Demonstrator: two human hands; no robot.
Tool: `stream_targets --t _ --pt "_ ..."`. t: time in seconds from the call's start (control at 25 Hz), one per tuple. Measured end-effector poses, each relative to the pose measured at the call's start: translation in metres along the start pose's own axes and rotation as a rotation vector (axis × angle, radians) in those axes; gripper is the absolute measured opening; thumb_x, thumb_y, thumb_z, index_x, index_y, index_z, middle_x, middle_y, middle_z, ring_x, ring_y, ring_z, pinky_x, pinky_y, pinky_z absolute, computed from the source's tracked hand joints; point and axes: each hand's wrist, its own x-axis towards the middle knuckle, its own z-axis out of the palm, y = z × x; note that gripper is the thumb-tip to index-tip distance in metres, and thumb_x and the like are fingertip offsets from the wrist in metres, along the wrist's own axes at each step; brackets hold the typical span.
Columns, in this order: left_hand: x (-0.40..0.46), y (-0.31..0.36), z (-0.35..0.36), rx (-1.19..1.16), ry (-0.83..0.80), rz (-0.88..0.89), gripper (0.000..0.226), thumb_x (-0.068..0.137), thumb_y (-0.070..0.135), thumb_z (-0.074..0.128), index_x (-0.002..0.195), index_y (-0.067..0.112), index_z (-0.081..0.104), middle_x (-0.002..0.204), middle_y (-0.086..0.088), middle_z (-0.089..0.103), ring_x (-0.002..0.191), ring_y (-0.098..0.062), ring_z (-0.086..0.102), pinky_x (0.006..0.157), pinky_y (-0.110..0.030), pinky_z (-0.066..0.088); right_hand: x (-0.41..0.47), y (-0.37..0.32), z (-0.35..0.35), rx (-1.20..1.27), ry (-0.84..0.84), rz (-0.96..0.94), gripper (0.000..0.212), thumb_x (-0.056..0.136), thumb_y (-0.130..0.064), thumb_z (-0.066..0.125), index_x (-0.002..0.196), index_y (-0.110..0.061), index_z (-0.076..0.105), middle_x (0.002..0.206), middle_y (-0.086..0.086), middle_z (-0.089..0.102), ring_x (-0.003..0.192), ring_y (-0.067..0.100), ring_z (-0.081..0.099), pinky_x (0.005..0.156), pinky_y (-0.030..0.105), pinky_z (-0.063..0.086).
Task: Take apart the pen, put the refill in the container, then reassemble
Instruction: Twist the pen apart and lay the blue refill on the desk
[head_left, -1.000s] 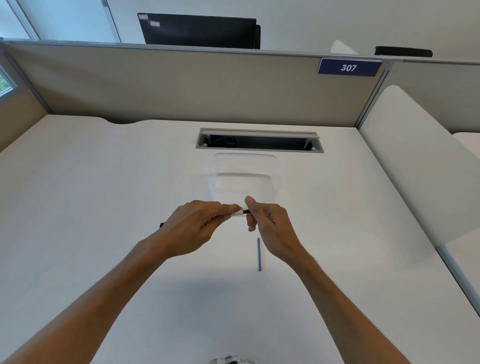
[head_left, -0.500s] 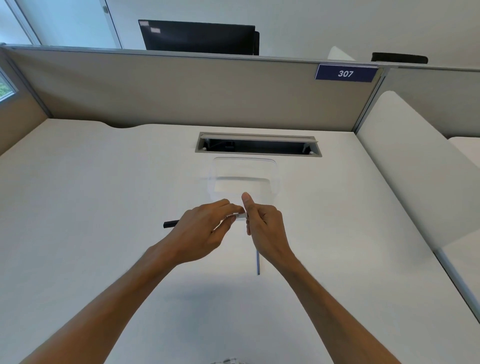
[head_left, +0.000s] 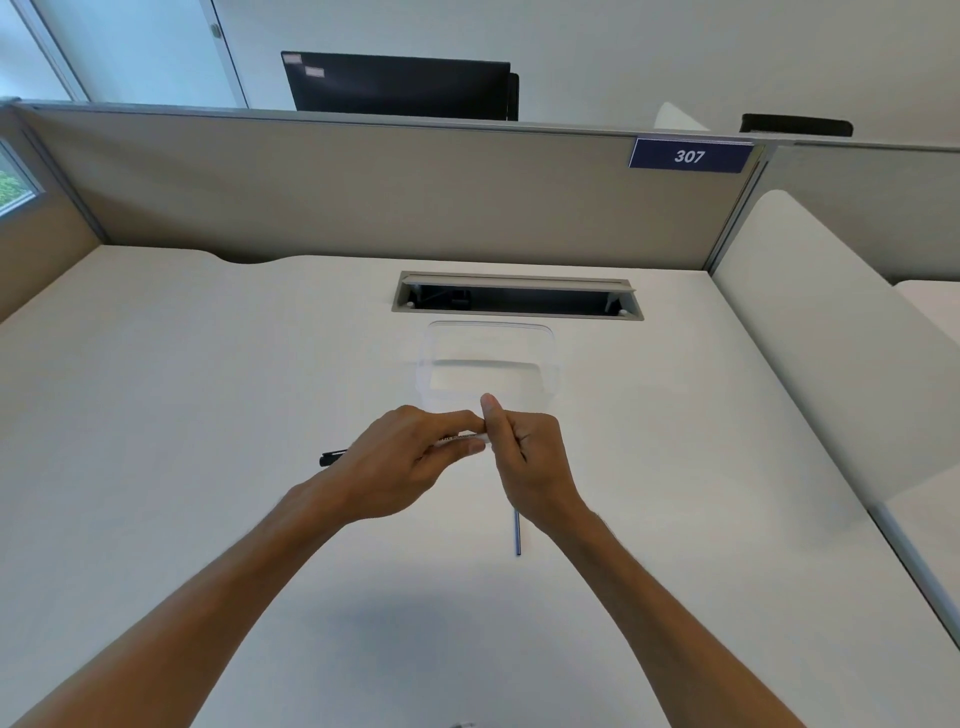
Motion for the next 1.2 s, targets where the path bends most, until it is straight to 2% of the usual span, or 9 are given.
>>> stream_targets --t 0.12,0.24,0.36,0.56,0.72,0.8,0.92,1.04,1.2 --pt "0.002 0.007 -0.008 -0.205 -0.113 -0.045 0.02 0.1 0.035 0.047 0.103 0.034 0.067 0.067 0.019 0.06 0.061 -0.008 0.05 0.063 -0.014 0.037 -0.002 0.002 -0.001 -0.038 -0.012 -0.076 0.052 0.104 -0.025 0.043 0.053 -0.028 0.033 0.043 -0.013 0.027 0.043 0.008 0.03 0.05 0.017 0.022" --pt "0.002 0.015 -0.022 -0.399 -0.27 -0.077 0.022 0.101 0.016 0.046 0.094 0.027 0.064 0.064 0.022 0.058 0.057 -0.006 0.042 0.061 -0.011 0.036 -0.003 -0.001 -0.002 -0.063 -0.082 -0.11 0.048 0.105 -0.017 0.044 0.059 -0.012 0.057 0.046 -0.021 0.042 0.046 0.004 0.046 0.053 0.015 0.031" --pt "0.001 0.018 -0.025 -0.404 -0.29 -0.084 0.021 0.101 0.016 0.046 0.091 0.024 0.063 0.058 0.02 0.053 0.055 -0.006 0.042 0.058 -0.01 0.036 -0.004 -0.005 -0.002 -0.051 -0.096 -0.086 0.05 0.105 -0.023 0.045 0.06 -0.009 0.061 0.044 -0.012 0.044 0.044 0.008 0.043 0.05 0.022 0.032" --pt "0.0 0.007 -0.017 -0.37 -0.206 -0.149 0.02 0.101 0.024 0.049 0.091 0.02 0.066 0.065 0.012 0.049 0.061 -0.008 0.042 0.062 -0.012 0.038 -0.005 -0.018 0.0 -0.078 -0.1 0.203 0.064 0.102 -0.045 0.046 0.041 -0.028 0.049 0.034 -0.006 0.023 0.04 0.012 0.025 0.052 0.028 0.025" --pt "0.0 0.0 -0.009 0.065 -0.034 -0.014 0.026 0.101 0.039 0.042 0.1 0.028 0.066 0.081 0.017 0.058 0.076 -0.005 0.055 0.067 -0.026 0.046 -0.002 -0.018 0.004 0.029 -0.058 0.278 0.064 0.102 -0.039 0.049 0.047 -0.009 0.038 0.04 -0.011 0.019 0.042 0.01 0.018 0.049 0.028 0.019" --pt "-0.002 0.002 -0.003 0.199 0.061 0.039 0.029 0.099 0.042 0.041 0.11 0.029 0.064 0.084 0.018 0.052 0.079 0.002 0.05 0.065 -0.022 0.044 -0.001 -0.019 0.003 0.116 -0.025 0.306 0.063 0.104 -0.034 0.048 0.048 -0.005 0.043 0.038 -0.012 0.027 0.042 0.008 0.02 0.047 0.027 0.021" --pt "-0.003 0.007 0.0 0.19 0.113 0.045 0.034 0.096 0.05 0.041 0.116 0.034 0.063 0.079 0.018 0.055 0.071 0.001 0.049 0.06 -0.02 0.042 0.001 -0.023 0.001 0.161 -0.049 0.291 0.061 0.105 -0.028 0.045 0.051 -0.005 0.059 0.037 -0.011 0.038 0.042 0.008 0.026 0.048 0.023 0.025" --pt "0.0 0.005 -0.004 0.147 0.109 0.032 0.036 0.096 0.054 0.037 0.107 0.034 0.066 0.075 0.013 0.063 0.065 -0.012 0.052 0.057 -0.036 0.048 0.002 -0.017 0.001 0.117 -0.047 0.227 0.064 0.105 -0.029 0.047 0.053 0.004 0.032 0.049 0.007 0.025 0.044 0.009 0.021 0.047 0.026 0.02" --pt "0.004 0.004 -0.009 0.087 0.007 0.025 0.028 0.1 0.046 0.041 0.104 0.033 0.065 0.053 0.013 0.048 0.054 -0.014 0.044 0.052 -0.027 0.036 0.003 -0.013 0.001 0.068 -0.076 0.143 0.06 0.105 -0.026 0.046 0.05 -0.011 0.026 0.047 0.0 0.022 0.045 0.01 0.019 0.047 0.026 0.018"
